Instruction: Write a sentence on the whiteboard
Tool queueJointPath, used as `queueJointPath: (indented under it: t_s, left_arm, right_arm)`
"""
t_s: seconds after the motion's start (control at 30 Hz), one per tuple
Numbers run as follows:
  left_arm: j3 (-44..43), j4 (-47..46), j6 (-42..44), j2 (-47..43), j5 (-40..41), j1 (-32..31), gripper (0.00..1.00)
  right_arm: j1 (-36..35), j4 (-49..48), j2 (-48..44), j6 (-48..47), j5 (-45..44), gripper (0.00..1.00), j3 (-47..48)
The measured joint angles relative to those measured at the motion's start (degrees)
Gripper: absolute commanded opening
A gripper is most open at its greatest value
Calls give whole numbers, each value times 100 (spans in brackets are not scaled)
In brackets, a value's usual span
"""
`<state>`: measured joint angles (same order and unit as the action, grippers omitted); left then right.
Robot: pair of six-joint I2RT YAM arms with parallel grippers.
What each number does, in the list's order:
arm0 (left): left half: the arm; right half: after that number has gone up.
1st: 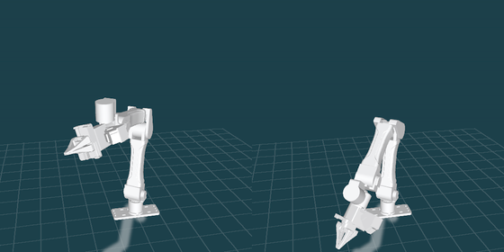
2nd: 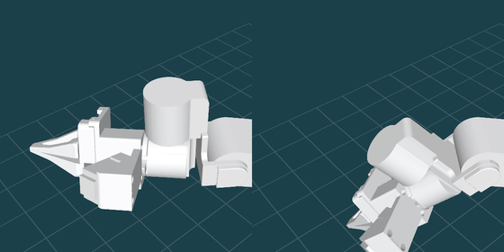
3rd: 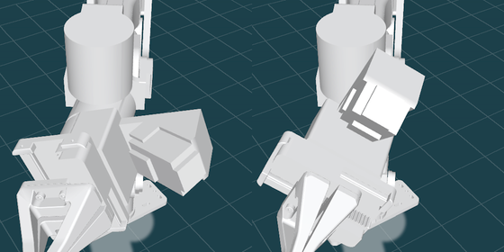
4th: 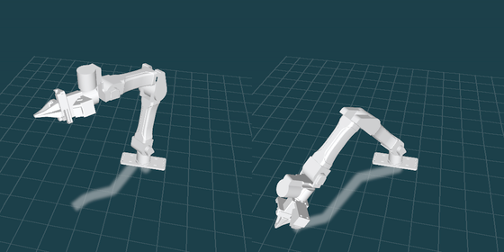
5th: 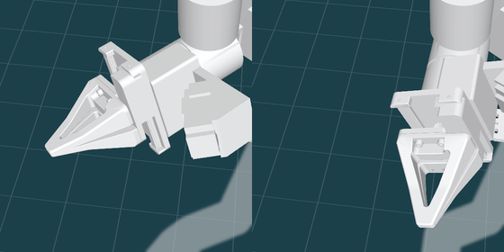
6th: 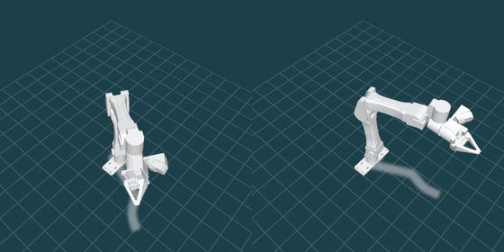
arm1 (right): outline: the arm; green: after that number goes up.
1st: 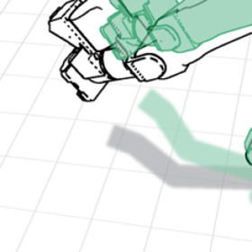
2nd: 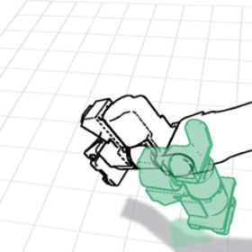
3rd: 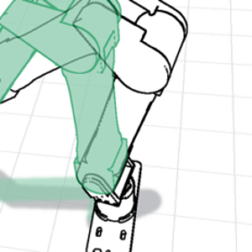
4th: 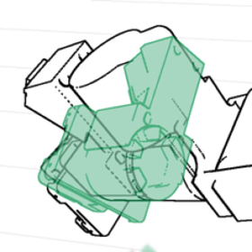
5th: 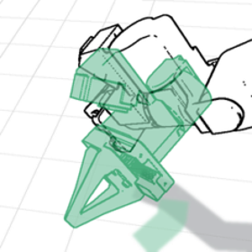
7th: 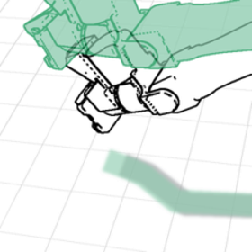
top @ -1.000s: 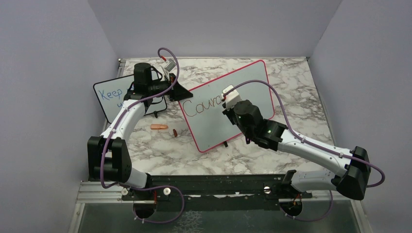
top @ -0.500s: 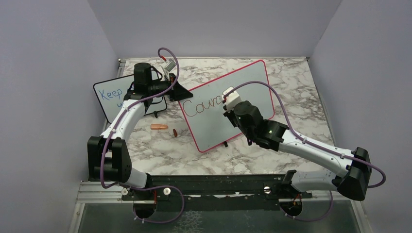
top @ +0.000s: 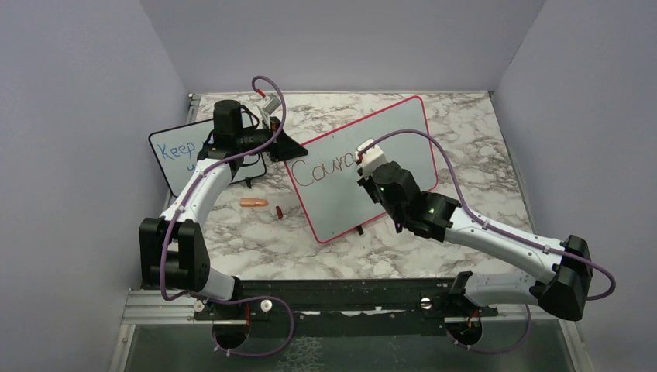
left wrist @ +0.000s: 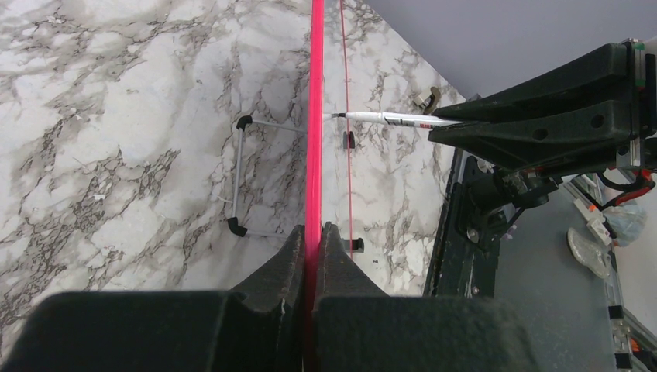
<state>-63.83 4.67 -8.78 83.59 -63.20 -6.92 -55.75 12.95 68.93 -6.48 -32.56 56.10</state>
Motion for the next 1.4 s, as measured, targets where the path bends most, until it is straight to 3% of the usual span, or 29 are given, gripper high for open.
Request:
queueJointPath:
  t_s: [1.4]
  left_arm:
    - [-24, 66, 44, 0, -17, -2, 0]
  right_arm:
    - [374, -444, -295, -4, 247, 1, -122]
